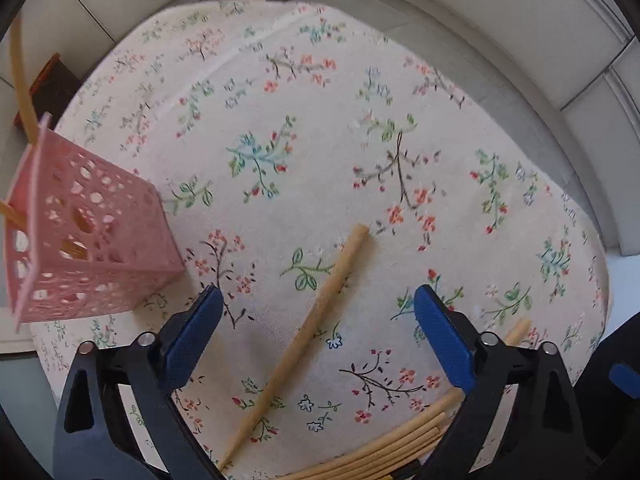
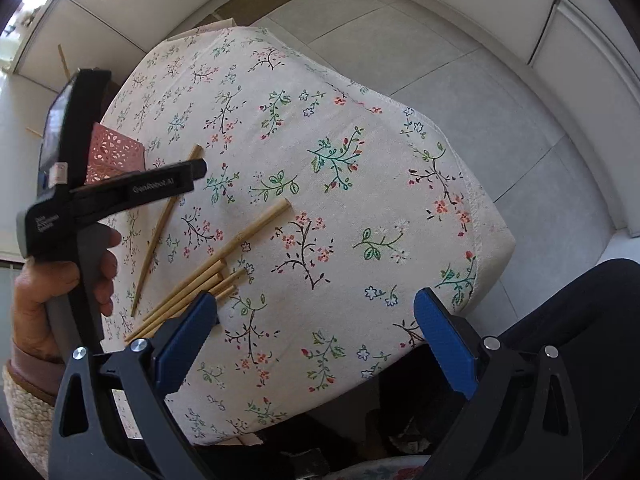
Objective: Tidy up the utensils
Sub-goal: 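Close the left tool on a wooden chopstick while the right tool grasps another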
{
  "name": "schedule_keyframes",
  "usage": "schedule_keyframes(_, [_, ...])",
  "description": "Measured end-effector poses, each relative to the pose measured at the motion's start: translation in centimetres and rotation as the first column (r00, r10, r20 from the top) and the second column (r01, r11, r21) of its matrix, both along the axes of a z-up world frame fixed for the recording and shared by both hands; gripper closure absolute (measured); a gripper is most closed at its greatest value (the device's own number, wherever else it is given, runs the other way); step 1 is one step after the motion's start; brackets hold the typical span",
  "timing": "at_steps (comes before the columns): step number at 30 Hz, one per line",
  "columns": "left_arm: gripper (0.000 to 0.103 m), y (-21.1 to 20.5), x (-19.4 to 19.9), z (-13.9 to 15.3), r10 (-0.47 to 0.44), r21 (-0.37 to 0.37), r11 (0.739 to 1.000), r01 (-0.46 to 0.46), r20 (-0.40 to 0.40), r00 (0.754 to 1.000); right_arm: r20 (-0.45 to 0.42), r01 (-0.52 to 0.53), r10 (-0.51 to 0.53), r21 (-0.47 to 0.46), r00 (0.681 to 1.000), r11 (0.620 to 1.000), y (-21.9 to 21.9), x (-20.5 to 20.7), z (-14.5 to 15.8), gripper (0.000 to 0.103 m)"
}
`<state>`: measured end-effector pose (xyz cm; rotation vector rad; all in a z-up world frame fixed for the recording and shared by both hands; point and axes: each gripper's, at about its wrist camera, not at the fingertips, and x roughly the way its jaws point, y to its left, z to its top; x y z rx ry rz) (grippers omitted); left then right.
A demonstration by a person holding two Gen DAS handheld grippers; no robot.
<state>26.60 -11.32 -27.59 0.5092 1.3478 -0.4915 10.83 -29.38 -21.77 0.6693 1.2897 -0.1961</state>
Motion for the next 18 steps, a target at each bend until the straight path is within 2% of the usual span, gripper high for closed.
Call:
schedule_keyframes(2, [0.017, 1.0, 0.2, -0.1, -0.005, -0.080, 0.997, 0.005, 0.008, 1.000, -0.021, 0.030, -0.029, 0.037, 0.999, 0.999, -0.1, 0.5, -0.5, 0.007])
schedule_keyframes(4, [0.021, 1.2, -0.1, 0.1, -0.049, -0.094, 0.994, 0.052, 0.043, 0.998, -0.045, 0.078, -0.075, 0.076, 0.996, 0.994, -0.2, 0.9, -1.2, 0.007])
schedule_keyframes(5, [0.027, 1.2, -0.1, 0.3, -0.052, -0.100, 0.993, 0.056, 0.048, 0.998, -0.054, 0.099, -0.094, 0.088, 0.994, 0.991, -0.3, 1.0, -1.5, 0.007])
schedule_keyframes(7, [0.045, 1.1, -0.3, 0.9, -0.064, -0.107, 0.992, 0.070, 0.063, 0.996, -0.077, 0.138, -0.129, 0.117, 0.989, 0.984, -0.4, 1.1, -2.2, 0.007])
schedule_keyframes(8, [0.066, 1.1, -0.4, 1.3, -0.070, -0.117, 0.990, 0.077, 0.064, 0.995, -0.089, 0.158, -0.146, 0.137, 0.985, 0.978, -0.4, 1.2, -2.6, 0.008])
schedule_keyframes(9, [0.080, 1.0, -0.3, 1.5, -0.067, -0.115, 0.991, 0.074, 0.064, 0.996, -0.096, 0.171, -0.158, 0.150, 0.983, 0.974, -0.4, 1.2, -2.7, 0.008])
schedule_keyframes(11, [0.091, 1.0, -0.1, 1.7, -0.062, -0.119, 0.990, 0.069, 0.061, 0.996, -0.106, 0.186, -0.170, 0.164, 0.980, 0.969, -0.3, 1.4, -2.9, 0.009])
schedule_keyframes(16, [0.093, 0.9, -0.4, 2.5, -0.048, -0.094, 0.994, 0.059, 0.116, 0.992, -0.113, 0.202, -0.185, 0.158, 0.976, 0.967, 0.1, 2.4, -2.7, 0.017])
schedule_keyframes(18, [0.093, 1.7, -1.0, 4.3, -0.050, -0.110, 0.992, 0.067, 0.150, 0.987, -0.117, 0.204, -0.187, 0.156, 0.975, 0.966, 0.6, 3.2, -2.6, 0.024])
